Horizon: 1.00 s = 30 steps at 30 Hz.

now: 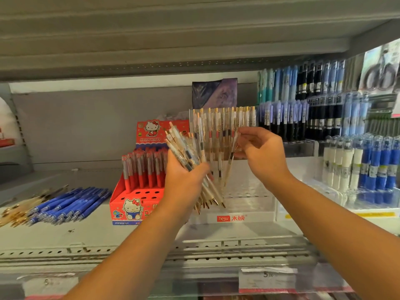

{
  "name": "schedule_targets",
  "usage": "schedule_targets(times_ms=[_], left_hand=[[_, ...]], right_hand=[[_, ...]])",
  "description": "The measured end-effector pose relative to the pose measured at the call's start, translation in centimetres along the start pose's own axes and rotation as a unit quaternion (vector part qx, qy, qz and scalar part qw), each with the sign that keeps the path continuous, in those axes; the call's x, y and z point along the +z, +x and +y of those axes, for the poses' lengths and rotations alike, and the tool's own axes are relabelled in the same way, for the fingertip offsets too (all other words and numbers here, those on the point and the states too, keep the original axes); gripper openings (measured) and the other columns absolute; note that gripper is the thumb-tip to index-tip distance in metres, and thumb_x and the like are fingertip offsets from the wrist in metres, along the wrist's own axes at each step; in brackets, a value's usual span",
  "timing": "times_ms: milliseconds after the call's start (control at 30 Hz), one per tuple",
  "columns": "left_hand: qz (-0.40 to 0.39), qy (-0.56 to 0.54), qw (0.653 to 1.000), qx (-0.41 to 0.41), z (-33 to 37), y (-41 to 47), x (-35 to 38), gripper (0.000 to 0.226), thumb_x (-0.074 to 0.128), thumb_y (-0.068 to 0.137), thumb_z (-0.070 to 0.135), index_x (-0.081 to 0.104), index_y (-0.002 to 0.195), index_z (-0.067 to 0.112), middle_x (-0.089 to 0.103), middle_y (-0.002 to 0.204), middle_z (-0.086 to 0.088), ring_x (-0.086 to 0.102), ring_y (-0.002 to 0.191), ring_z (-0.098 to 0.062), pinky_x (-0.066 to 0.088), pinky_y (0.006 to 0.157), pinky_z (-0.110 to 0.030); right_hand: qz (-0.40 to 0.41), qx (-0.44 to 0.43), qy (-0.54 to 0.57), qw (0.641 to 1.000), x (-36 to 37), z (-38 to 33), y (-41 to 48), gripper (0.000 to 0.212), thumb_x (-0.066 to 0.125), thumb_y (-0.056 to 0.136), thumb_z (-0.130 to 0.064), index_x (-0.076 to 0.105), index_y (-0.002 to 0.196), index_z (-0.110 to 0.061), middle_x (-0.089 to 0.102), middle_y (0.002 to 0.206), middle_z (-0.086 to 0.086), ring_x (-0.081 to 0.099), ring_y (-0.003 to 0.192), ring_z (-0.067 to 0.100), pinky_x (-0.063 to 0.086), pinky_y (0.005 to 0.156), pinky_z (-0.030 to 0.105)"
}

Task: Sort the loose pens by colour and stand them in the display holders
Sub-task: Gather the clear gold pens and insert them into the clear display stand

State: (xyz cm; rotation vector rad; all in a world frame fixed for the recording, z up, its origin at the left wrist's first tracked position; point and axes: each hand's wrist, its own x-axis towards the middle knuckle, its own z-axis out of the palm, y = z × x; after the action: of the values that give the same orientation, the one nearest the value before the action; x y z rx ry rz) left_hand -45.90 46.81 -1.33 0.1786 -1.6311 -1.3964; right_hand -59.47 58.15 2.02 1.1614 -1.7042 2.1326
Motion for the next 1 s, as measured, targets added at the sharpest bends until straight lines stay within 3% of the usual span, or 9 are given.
schedule_targets(times_ms=[100,233,300,400,567,700,867,1000], left_hand=[[0.006,0.010,1.000,0.016,-0.1,-0.7,0.9,0.057,0.069,0.084,0.005,0.049,0.131,0.031,0.070,0.103,0.020,0.067,0.092,0.004,0.052,0.069,-0.011],[-0.001,0.046,0.998,0.033,-0.4,-0.9,0.5,0.056,0.071,0.087,0.007,0.047,0.131,0.031,0.068,0.101,0.028,0.065,0.092,0.009,0.049,0.065,-0.004],[0.004,0.062,0.998,0.033,-0.5,-0.8,0.1,0.058,0.071,0.086,0.007,0.046,0.132,0.032,0.067,0.099,0.029,0.065,0.090,0.010,0.051,0.063,-0.007],[0.011,0.081,0.996,0.036,-0.8,-0.9,-0.2,0.057,0.072,0.085,0.012,0.046,0.131,0.033,0.067,0.102,0.028,0.065,0.094,0.007,0.053,0.077,-0.019],[0.015,0.098,0.994,0.042,-0.9,-0.8,-0.3,0.060,0.072,0.086,0.010,0.045,0.134,0.031,0.068,0.105,0.027,0.065,0.098,0.006,0.052,0.080,-0.018],[0.014,0.099,0.994,0.044,-0.9,-0.7,-0.2,0.062,0.072,0.087,0.010,0.044,0.138,0.029,0.067,0.104,0.029,0.064,0.096,0.010,0.050,0.068,-0.005],[0.013,0.102,0.994,0.047,-1.0,-0.7,-0.2,0.058,0.072,0.086,0.008,0.045,0.133,0.030,0.066,0.101,0.032,0.063,0.093,0.013,0.047,0.064,-0.002],[0.011,0.102,0.993,0.052,-0.8,-0.8,-0.2,0.055,0.073,0.086,0.011,0.046,0.129,0.032,0.066,0.101,0.032,0.063,0.093,0.012,0.047,0.064,-0.001]], right_hand=[[-0.034,-0.029,-0.054,0.998,0.0,0.1,0.5,0.029,0.060,0.093,0.003,0.068,0.102,-0.023,0.071,0.100,-0.003,0.070,0.089,0.011,0.060,0.075,0.026],[-0.056,-0.012,-0.032,0.998,-0.3,0.7,0.9,0.032,0.057,0.093,0.007,0.068,0.104,-0.020,0.071,0.105,0.001,0.070,0.096,0.019,0.061,0.079,0.032],[-0.047,-0.004,-0.013,0.999,-0.4,1.1,1.1,0.028,0.058,0.093,0.005,0.069,0.102,-0.020,0.072,0.105,0.005,0.070,0.095,0.022,0.061,0.079,0.035],[-0.032,-0.003,0.012,0.999,-0.5,1.5,1.1,0.027,0.059,0.093,0.002,0.069,0.096,-0.023,0.073,0.098,0.004,0.072,0.090,0.024,0.061,0.072,0.033],[-0.024,-0.034,-0.058,0.997,-0.5,1.8,0.9,0.025,0.059,0.094,-0.001,0.069,0.108,-0.019,0.072,0.102,0.001,0.070,0.093,0.021,0.061,0.078,0.041],[-0.021,-0.047,-0.079,0.996,-0.6,1.8,0.7,0.025,0.062,0.093,-0.004,0.070,0.114,-0.015,0.071,0.097,-0.007,0.070,0.087,0.011,0.062,0.074,0.035],[-0.097,-0.020,-0.157,0.982,0.1,2.8,0.6,0.025,0.061,0.091,-0.001,0.071,0.111,-0.010,0.069,0.094,-0.007,0.068,0.090,0.016,0.060,0.083,0.042],[-0.107,-0.016,-0.189,0.976,0.2,3.3,0.9,0.021,0.064,0.090,-0.005,0.072,0.107,-0.013,0.065,0.081,-0.014,0.067,0.084,0.013,0.058,0.076,0.031]])
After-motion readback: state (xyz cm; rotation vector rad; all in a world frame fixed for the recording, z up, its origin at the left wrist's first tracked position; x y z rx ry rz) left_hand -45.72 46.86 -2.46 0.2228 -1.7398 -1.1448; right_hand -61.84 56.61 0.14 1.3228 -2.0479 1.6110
